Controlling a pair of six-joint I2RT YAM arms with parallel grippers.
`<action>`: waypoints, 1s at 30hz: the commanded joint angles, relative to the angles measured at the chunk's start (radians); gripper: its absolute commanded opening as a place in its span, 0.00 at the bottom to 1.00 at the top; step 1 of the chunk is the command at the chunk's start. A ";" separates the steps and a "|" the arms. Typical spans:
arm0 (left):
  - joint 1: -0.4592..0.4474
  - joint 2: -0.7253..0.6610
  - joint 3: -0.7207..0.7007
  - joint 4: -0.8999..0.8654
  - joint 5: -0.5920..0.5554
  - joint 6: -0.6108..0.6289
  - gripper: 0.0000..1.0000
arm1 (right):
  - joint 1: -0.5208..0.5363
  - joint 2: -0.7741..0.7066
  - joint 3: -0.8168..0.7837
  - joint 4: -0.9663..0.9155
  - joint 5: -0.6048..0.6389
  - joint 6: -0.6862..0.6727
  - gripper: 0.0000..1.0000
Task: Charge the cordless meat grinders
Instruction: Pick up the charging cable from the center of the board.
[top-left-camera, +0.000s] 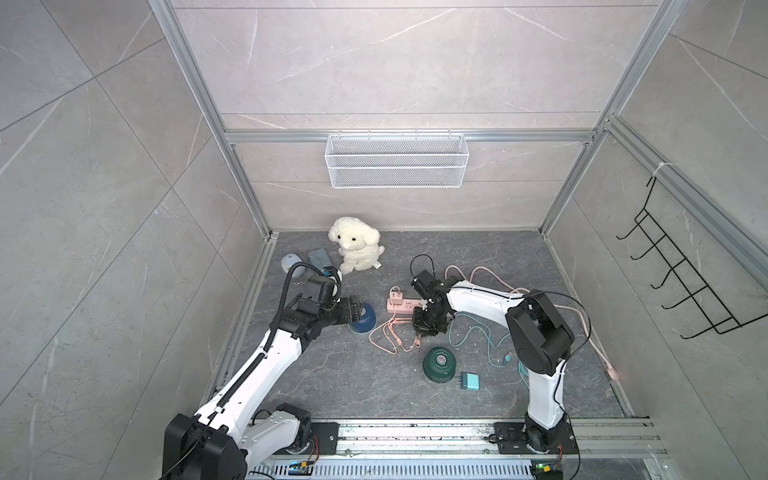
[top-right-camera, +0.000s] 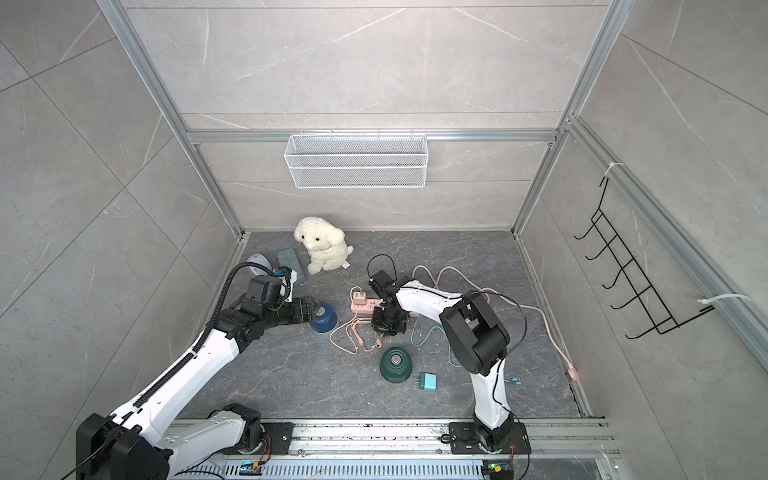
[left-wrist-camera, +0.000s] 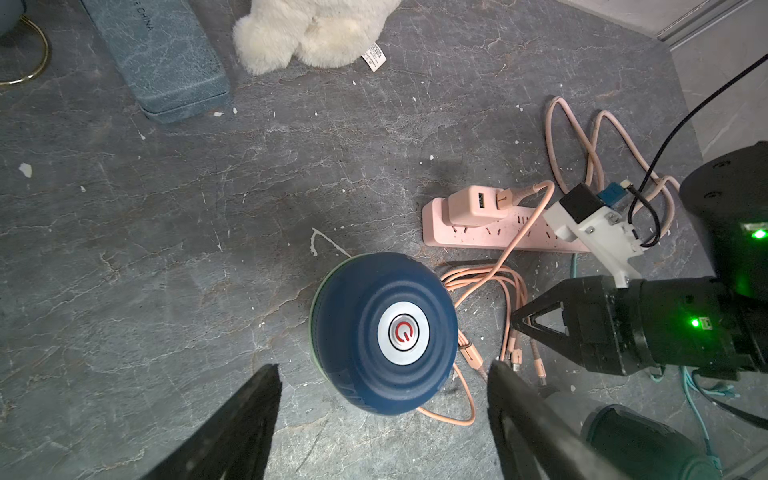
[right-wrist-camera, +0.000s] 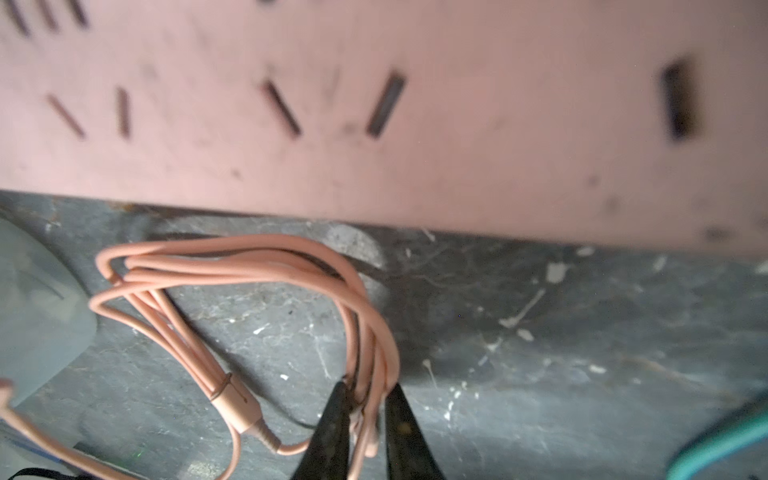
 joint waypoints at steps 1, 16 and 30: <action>-0.003 -0.007 -0.001 0.026 -0.014 0.021 0.80 | -0.005 -0.014 0.042 0.014 -0.042 0.011 0.18; -0.003 -0.003 0.026 0.009 0.057 0.011 0.80 | -0.042 -0.103 -0.014 0.106 -0.161 0.018 0.08; -0.053 0.057 0.002 0.109 0.400 -0.152 0.77 | -0.061 -0.190 -0.077 0.343 -0.338 0.129 0.07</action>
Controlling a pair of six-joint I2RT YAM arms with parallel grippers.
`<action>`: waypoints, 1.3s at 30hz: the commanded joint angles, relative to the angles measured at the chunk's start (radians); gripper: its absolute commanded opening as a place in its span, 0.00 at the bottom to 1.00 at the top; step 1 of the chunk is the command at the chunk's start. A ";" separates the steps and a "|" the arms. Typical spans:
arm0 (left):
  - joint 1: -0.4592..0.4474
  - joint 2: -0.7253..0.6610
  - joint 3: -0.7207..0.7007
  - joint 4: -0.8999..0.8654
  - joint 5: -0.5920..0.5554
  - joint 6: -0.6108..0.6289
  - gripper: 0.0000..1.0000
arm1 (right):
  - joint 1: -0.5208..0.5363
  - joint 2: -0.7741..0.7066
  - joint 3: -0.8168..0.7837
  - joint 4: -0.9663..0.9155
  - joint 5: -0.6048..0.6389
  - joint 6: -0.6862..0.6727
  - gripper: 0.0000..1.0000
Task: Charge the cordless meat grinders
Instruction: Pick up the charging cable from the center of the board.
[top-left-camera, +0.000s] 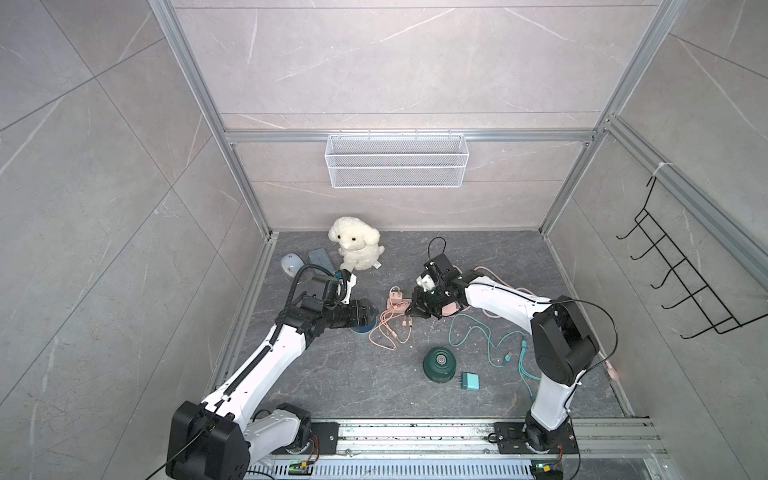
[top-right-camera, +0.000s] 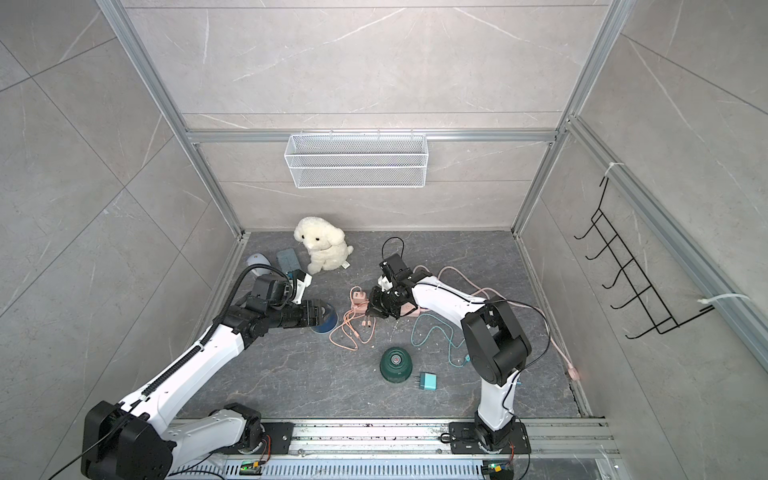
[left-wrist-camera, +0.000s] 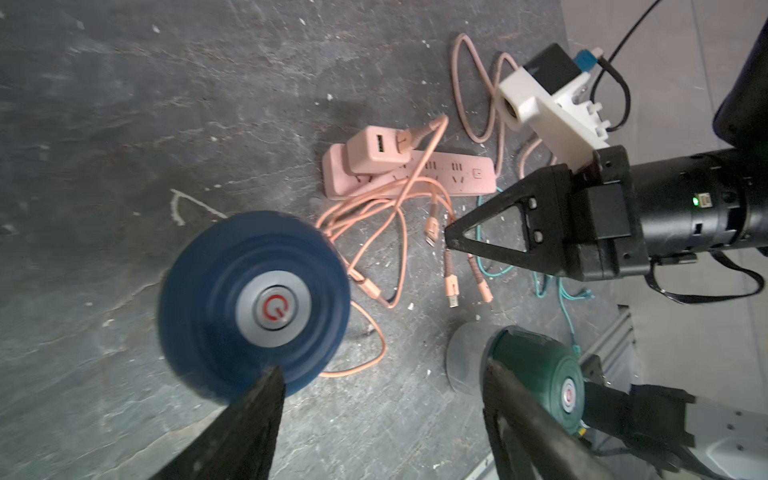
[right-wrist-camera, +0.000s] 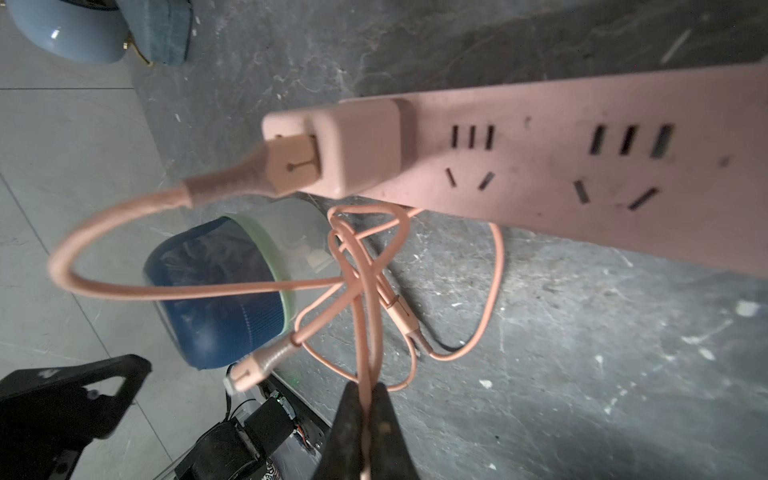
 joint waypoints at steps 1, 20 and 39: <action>-0.028 -0.004 -0.012 0.098 0.073 -0.105 0.77 | 0.000 -0.052 -0.025 0.083 -0.057 0.047 0.07; -0.189 0.066 -0.124 0.354 -0.037 -0.348 0.60 | 0.000 -0.135 -0.149 0.287 -0.142 0.149 0.07; -0.198 0.079 -0.219 0.608 -0.052 -0.509 0.23 | -0.001 -0.128 -0.188 0.344 -0.169 0.159 0.07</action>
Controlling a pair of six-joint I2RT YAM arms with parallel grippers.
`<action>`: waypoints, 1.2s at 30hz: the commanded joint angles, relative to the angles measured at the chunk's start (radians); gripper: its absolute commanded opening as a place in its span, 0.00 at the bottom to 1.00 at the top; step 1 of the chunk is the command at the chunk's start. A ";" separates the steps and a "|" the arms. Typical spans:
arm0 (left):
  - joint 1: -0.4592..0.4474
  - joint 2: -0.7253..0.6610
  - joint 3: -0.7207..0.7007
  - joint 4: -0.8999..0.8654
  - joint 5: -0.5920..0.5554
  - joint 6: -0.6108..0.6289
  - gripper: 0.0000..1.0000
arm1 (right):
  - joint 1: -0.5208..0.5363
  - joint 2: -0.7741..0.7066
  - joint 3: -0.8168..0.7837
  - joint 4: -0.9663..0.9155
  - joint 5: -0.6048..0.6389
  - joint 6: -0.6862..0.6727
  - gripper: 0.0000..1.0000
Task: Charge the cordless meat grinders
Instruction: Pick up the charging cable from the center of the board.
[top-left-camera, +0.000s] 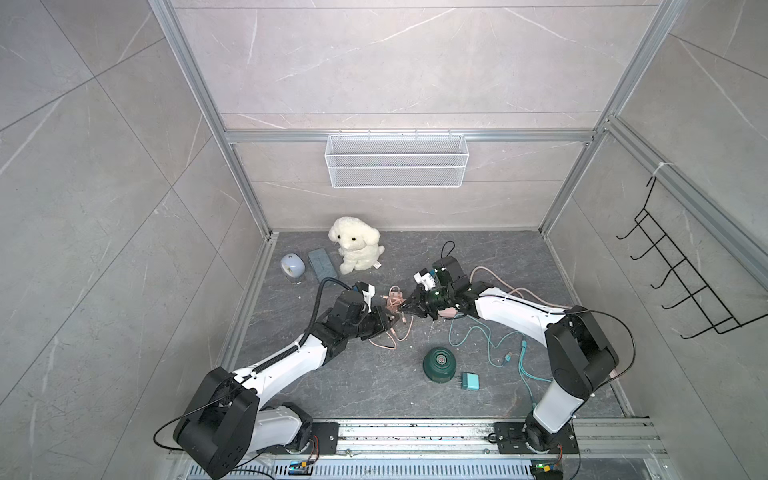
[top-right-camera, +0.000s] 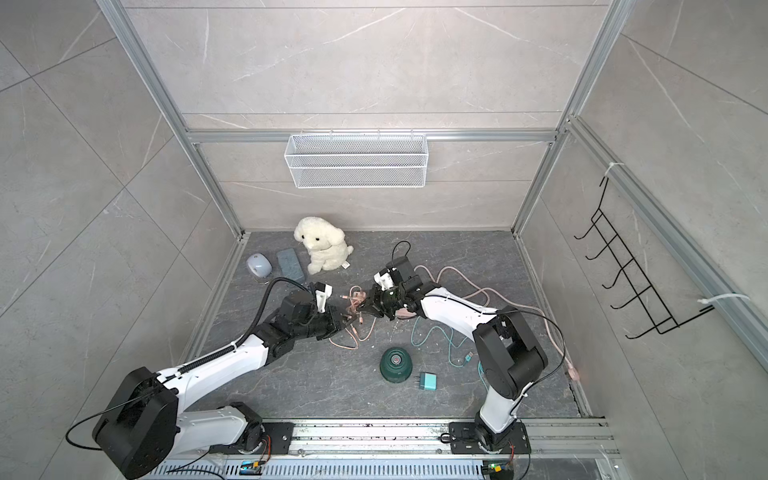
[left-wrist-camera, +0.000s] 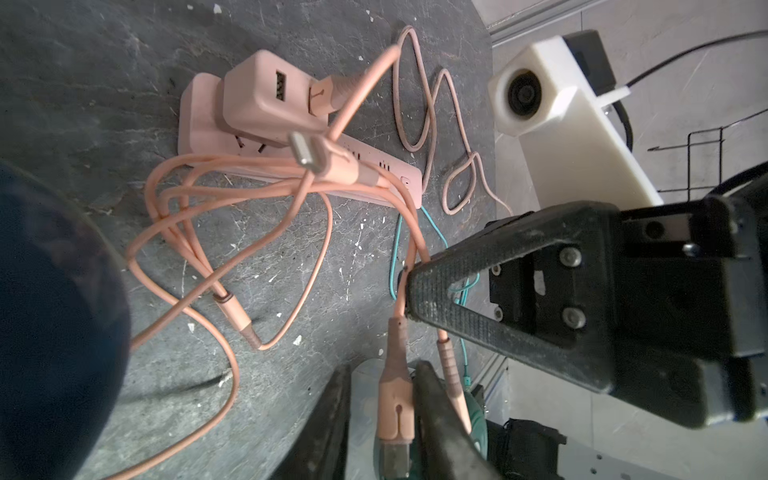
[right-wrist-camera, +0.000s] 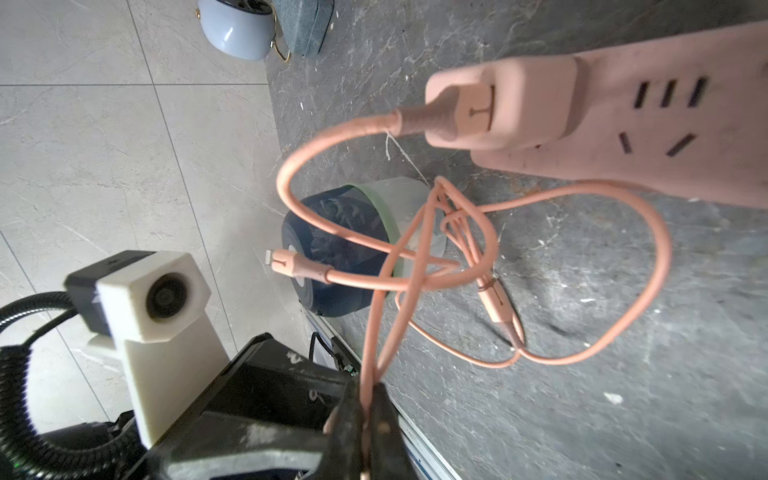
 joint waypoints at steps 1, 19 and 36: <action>-0.003 -0.022 0.004 0.051 -0.015 -0.019 0.20 | 0.000 -0.019 -0.018 0.013 -0.015 0.008 0.07; -0.001 -0.044 0.077 -0.162 0.032 0.175 0.00 | -0.014 -0.139 0.002 -0.363 0.217 -0.265 0.27; -0.010 -0.036 0.116 -0.191 0.056 0.269 0.00 | 0.089 -0.156 -0.039 0.001 0.170 0.101 0.35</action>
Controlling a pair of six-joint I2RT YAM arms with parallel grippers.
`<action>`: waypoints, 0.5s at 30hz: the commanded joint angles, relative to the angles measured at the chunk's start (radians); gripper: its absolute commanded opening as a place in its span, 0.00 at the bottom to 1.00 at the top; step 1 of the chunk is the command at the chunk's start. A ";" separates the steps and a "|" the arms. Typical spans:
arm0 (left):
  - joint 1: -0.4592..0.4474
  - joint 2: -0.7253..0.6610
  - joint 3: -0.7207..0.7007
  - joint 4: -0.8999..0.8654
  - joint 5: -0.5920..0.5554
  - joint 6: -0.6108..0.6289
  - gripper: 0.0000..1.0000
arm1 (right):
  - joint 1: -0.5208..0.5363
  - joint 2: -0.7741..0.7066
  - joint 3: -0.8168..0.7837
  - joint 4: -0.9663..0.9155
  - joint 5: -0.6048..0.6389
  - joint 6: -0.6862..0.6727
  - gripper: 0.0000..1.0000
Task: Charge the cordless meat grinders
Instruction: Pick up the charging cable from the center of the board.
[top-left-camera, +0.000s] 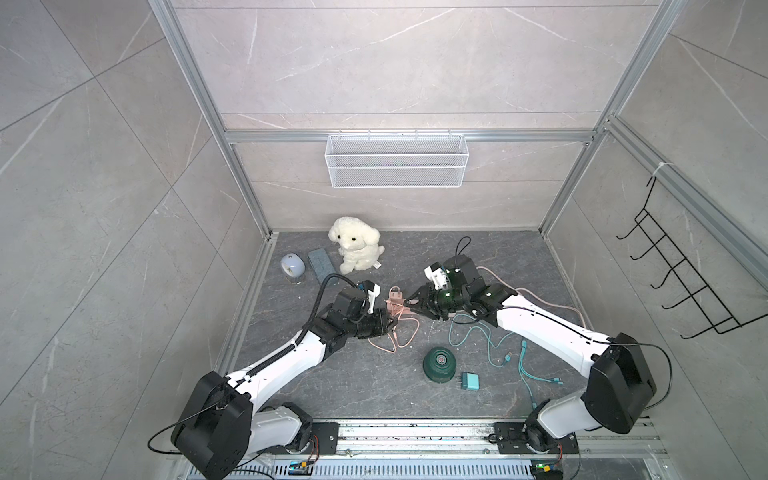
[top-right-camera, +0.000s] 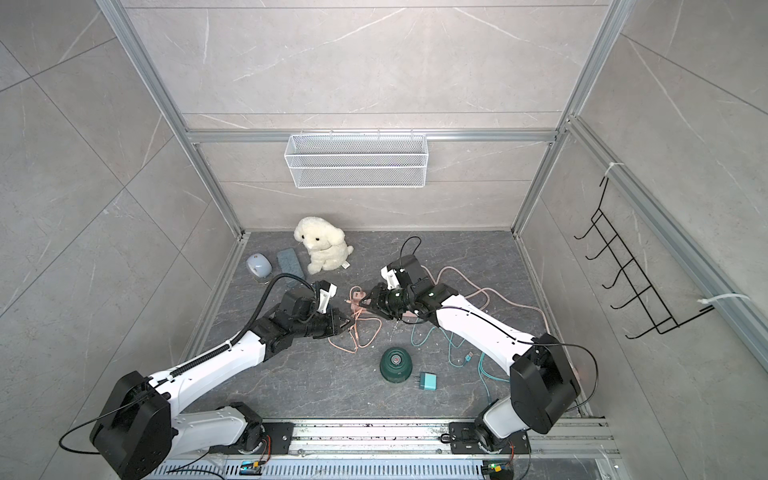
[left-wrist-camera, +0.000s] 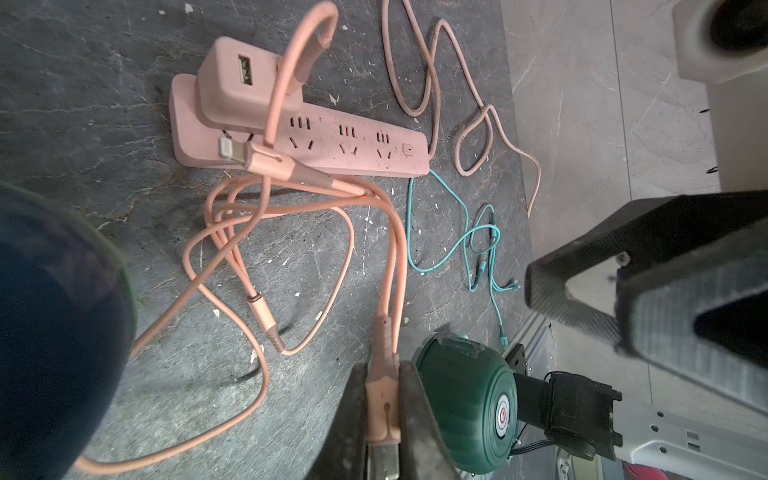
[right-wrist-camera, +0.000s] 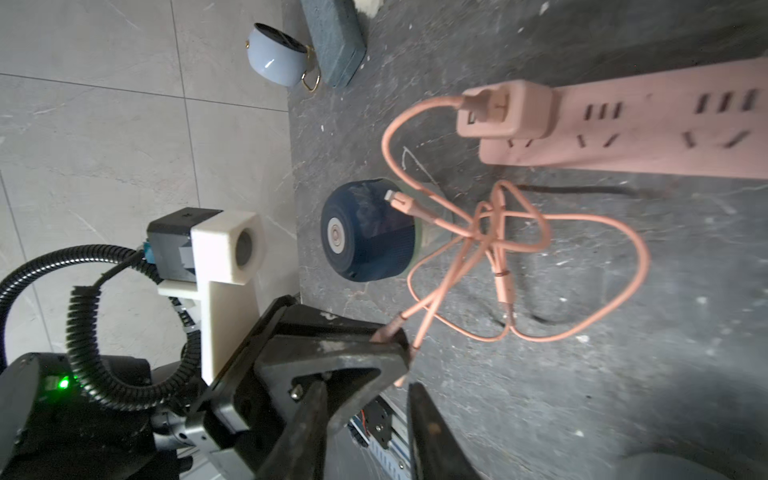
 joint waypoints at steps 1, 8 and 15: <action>-0.009 -0.022 0.037 0.001 0.023 0.040 0.00 | 0.031 0.062 -0.017 0.108 0.002 0.102 0.35; -0.009 -0.049 0.031 -0.005 0.028 0.058 0.00 | 0.040 0.122 -0.031 0.177 0.050 0.126 0.35; -0.009 -0.059 0.028 -0.003 0.034 0.065 0.00 | 0.042 0.187 -0.014 0.175 0.053 0.123 0.35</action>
